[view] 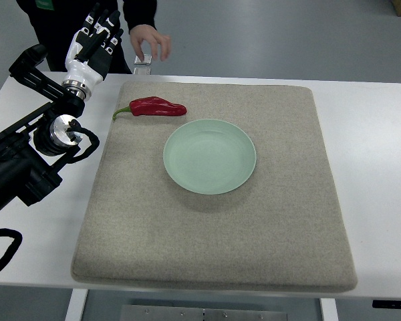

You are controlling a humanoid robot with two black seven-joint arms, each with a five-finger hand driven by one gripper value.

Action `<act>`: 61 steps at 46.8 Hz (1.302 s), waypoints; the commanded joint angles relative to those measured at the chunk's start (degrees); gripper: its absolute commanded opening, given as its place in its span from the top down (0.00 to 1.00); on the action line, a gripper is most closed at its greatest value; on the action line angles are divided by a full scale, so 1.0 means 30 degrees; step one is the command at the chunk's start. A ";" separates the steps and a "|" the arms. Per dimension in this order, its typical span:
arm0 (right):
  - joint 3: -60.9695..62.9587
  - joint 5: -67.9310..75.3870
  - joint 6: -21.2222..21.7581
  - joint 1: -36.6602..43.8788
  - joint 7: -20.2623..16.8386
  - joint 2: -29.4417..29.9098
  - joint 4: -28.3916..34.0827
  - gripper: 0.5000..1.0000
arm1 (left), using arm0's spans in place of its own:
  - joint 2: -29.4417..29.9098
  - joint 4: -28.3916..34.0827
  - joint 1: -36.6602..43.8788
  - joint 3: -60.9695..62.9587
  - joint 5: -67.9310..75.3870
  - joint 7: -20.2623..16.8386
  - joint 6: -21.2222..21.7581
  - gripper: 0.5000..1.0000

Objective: Place red pepper on plate with left hand

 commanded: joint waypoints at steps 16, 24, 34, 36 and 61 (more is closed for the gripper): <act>0.0004 0.0000 0.0000 0.0000 -0.0004 0.0000 0.0018 0.14 | -0.0058 0.0020 0.0028 0.0029 -0.0008 0.0001 -0.0708 0.01; -0.0025 0.0000 0.0000 0.0000 -0.0004 0.0000 0.0018 0.14 | -0.0058 0.0049 0.0028 0.0146 0.0022 0.0001 -0.0767 0.01; -0.0025 0.0000 0.0000 0.0000 -0.0004 0.0000 0.0018 0.14 | -0.0058 0.0196 0.0028 0.0146 -0.0008 0.0001 -0.0767 0.01; -0.0025 0.0000 0.0000 0.0000 -0.0004 0.0000 -0.0011 0.14 | -0.0058 0.0196 0.0027 0.0146 -0.0008 0.0001 -0.0738 0.01; 0.0004 0.0000 0.0000 0.0000 -0.0004 0.0000 -0.0011 0.14 | -0.0058 0.0928 -0.0031 0.0292 0.1632 0.0030 -0.0972 0.02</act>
